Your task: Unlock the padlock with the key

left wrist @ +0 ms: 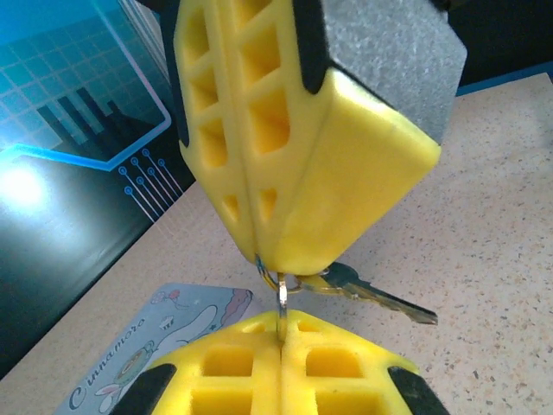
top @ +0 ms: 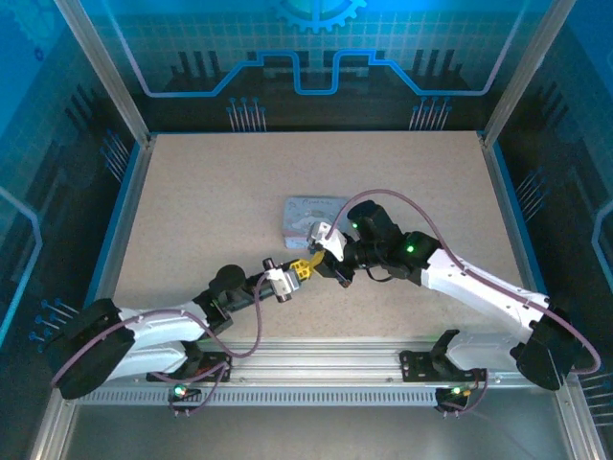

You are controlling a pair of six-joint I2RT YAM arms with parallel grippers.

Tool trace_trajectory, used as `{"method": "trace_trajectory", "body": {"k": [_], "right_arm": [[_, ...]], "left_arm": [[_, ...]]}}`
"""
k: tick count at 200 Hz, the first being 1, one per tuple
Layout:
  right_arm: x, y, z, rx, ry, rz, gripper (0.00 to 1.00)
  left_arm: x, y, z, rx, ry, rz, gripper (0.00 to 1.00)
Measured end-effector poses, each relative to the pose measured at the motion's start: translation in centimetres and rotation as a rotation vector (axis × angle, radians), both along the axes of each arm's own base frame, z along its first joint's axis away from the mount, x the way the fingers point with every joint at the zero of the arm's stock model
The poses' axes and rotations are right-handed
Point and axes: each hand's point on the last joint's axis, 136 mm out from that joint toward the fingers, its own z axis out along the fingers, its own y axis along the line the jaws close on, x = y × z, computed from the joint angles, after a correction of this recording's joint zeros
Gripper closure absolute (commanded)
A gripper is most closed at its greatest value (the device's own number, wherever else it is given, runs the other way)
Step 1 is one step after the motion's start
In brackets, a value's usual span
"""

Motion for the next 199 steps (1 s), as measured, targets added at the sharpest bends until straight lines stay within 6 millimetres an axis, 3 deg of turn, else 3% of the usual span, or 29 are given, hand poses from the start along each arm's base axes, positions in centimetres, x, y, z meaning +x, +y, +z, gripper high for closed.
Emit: {"method": "trace_trajectory", "body": {"k": [25,60,86,122,153,168,199], "right_arm": [[-0.1,-0.3,0.2,0.006,0.024,-0.014,0.55],[0.0,-2.4,2.3,0.077,0.049,-0.078,0.42],[0.0,-3.8,3.5,0.139,0.107,-0.121,0.41],[-1.3,-3.5,3.9,0.172,0.164,-0.071,0.46],[-3.3,-3.7,2.5,0.136,0.034,-0.034,0.58],[-3.9,-3.9,1.8,0.123,-0.085,-0.027,0.59],[-4.8,-3.7,1.2,0.072,-0.317,0.009,0.59]], "left_arm": [[-0.2,0.3,0.3,0.054,-0.052,0.000,1.00],[-0.3,0.6,1.5,0.182,-0.166,-0.006,1.00],[-0.3,0.5,2.3,0.281,-0.257,-0.025,1.00],[-0.8,-0.1,2.2,0.384,-0.284,-0.103,1.00],[-1.5,-1.2,4.5,0.406,-0.259,-0.192,1.00],[-2.0,-1.4,5.3,0.403,-0.249,-0.225,1.00],[-3.2,-1.2,4.0,0.441,-0.175,-0.285,1.00]]}}
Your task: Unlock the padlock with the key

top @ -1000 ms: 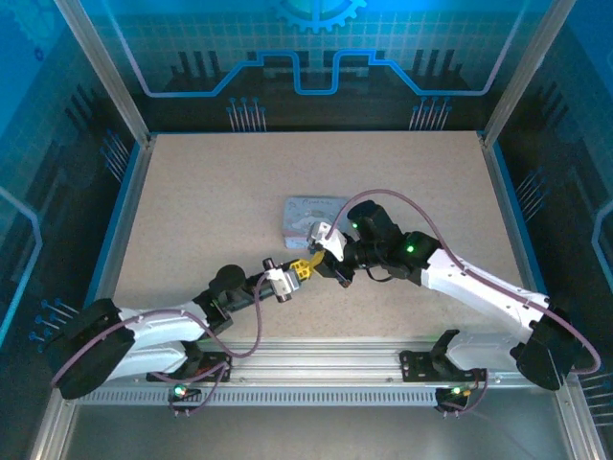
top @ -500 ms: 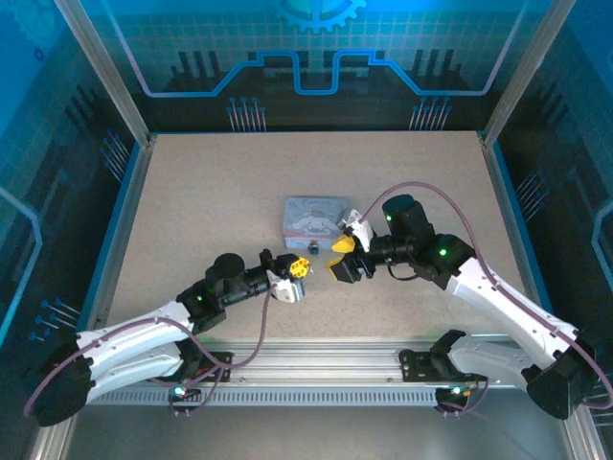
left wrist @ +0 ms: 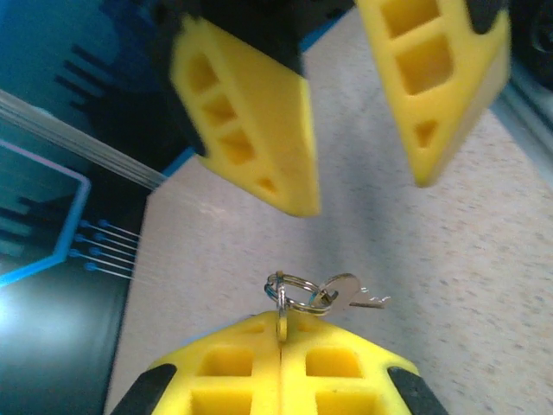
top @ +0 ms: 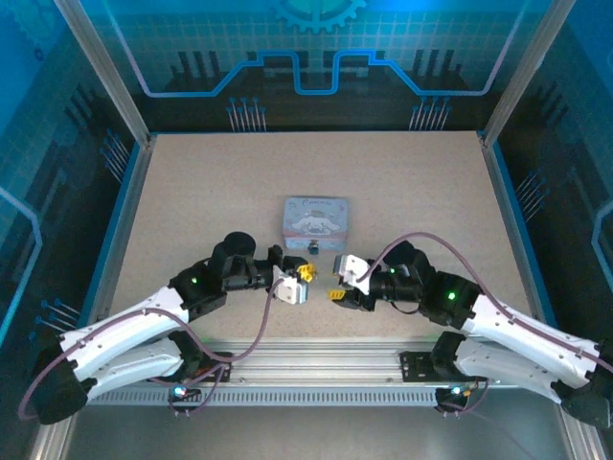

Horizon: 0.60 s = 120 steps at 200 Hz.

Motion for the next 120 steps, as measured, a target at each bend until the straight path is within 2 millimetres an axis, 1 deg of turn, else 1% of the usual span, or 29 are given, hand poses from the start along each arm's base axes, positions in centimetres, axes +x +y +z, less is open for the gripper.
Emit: {"method": "trace_trajectory", "body": {"k": [13,33,50,66,91,120], "right_arm": [[0.1,0.4,0.3,-0.022,-0.087,-0.001,0.60],[-0.2,1.0,0.6,-0.051,-0.194,0.019,0.67],[-0.4,1.5,0.5,-0.081,-0.248,0.039,0.73],[-0.4,2.1,0.2,-0.115,-0.280,0.064,0.76],[-0.2,3.1,0.1,-0.144,-0.300,0.089,0.78],[-0.4,3.7,0.4,-0.141,-0.299,0.114,0.75]], "left_arm": [[-0.5,0.2,-0.9,0.028,0.040,-0.010,1.00],[-1.2,0.7,-1.9,0.060,0.095,-0.014,1.00],[-1.6,1.0,-2.3,0.075,0.119,-0.020,1.00],[-2.0,1.1,-2.4,0.080,0.137,-0.024,1.00],[-2.1,1.1,-2.1,0.070,0.150,-0.025,1.00],[-2.2,1.2,-2.1,0.073,0.155,-0.023,1.00]]}}
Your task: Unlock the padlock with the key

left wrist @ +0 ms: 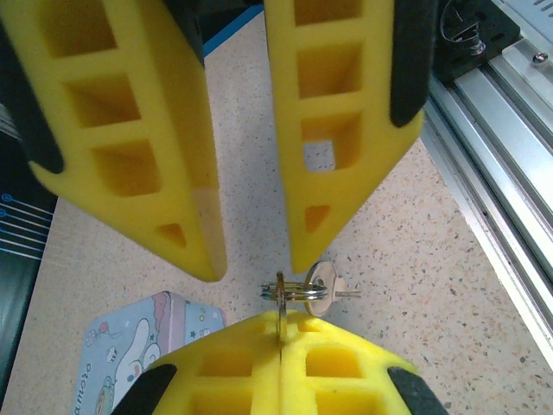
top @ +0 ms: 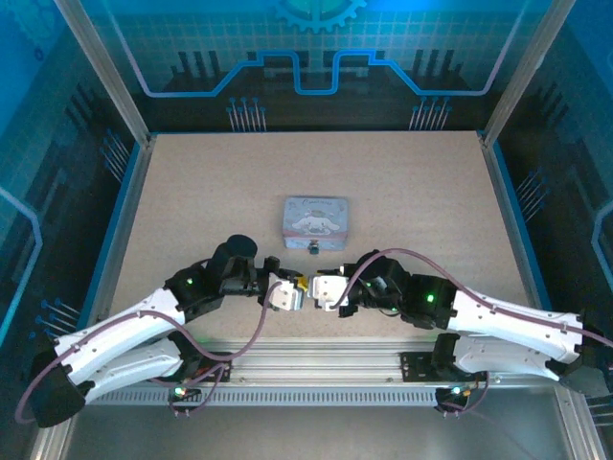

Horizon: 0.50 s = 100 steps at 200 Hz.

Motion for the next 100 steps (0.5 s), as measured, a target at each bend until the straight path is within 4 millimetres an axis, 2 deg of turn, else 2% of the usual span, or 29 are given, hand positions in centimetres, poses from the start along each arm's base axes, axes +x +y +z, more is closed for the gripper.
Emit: {"method": "trace_trajectory", "body": {"k": [25,69,100], "right_arm": [[-0.2,0.2,0.3,0.009,0.004,0.011,0.76],[-0.3,0.5,-0.5,-0.004,0.037,0.024,0.76],[-0.2,0.7,-1.1,-0.018,0.059,0.023,0.85]], "left_arm": [[0.0,0.0,0.0,0.000,0.000,0.000,1.00],[0.0,0.0,0.0,-0.002,0.003,0.002,1.00],[-0.1,0.0,0.0,-0.007,0.018,0.003,1.00]]}}
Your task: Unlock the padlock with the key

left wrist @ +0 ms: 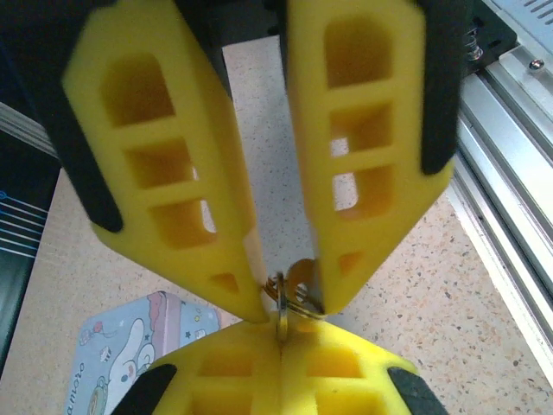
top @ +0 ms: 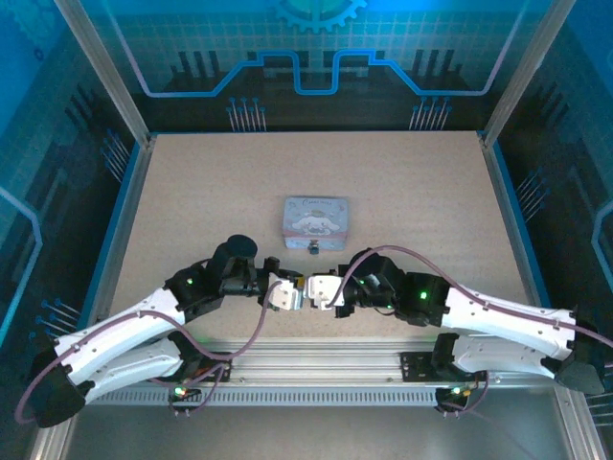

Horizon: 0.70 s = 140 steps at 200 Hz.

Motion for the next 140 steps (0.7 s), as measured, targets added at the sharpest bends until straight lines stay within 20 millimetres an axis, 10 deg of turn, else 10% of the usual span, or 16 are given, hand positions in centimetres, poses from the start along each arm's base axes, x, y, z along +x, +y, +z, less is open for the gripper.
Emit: {"method": "trace_trajectory", "body": {"k": [53,97,140], "right_arm": [[0.4,0.1,0.1,-0.001,0.007,-0.011,1.00],[1.3,0.6,-0.2,-0.001,-0.014,-0.044,1.00],[4.1,0.8,-0.1,0.060,-0.143,-0.167,1.00]], "left_arm": [[0.1,0.2,-0.2,0.007,0.010,0.012,1.00],[1.4,1.0,0.2,-0.049,0.023,0.142,0.50],[3.7,4.3,4.2,-0.305,0.180,0.513,0.49]]}}
